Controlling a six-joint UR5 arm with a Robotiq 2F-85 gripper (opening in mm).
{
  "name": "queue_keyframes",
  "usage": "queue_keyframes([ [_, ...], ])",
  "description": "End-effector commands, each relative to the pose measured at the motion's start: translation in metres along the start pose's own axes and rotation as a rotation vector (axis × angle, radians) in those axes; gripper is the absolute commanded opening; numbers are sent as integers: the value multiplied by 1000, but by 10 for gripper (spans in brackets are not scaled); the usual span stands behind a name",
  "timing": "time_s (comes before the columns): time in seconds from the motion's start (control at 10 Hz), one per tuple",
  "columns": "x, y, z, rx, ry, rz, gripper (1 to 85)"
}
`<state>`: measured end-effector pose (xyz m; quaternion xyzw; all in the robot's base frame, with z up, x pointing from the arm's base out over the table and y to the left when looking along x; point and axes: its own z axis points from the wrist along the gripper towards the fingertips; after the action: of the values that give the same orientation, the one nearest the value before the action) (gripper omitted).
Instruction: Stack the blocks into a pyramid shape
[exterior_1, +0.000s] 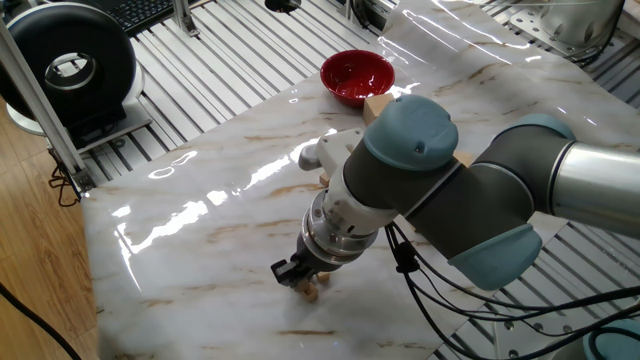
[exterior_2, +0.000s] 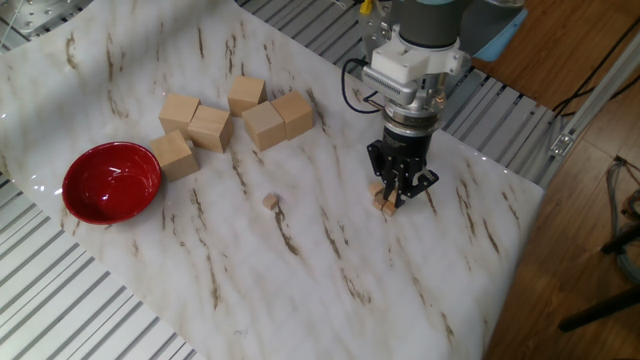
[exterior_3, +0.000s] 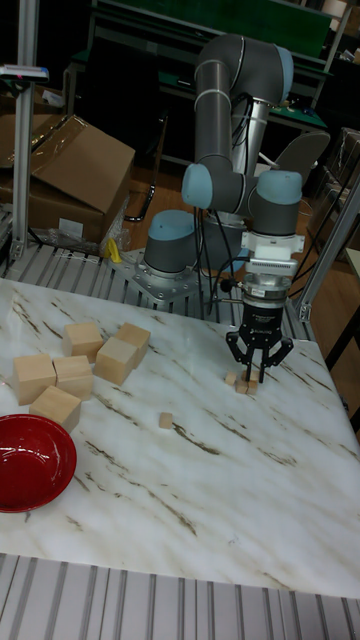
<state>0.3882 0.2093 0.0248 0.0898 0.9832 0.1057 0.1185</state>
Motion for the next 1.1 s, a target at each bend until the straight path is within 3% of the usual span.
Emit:
queue_keyframes([
  [0.0, -1, 2, -2, -7, 3, 23, 130],
  [0.6, -10, 7, -11, -17, 10, 3, 117],
  [1.0, -21, 6, -15, -10, -7, -38, 113],
])
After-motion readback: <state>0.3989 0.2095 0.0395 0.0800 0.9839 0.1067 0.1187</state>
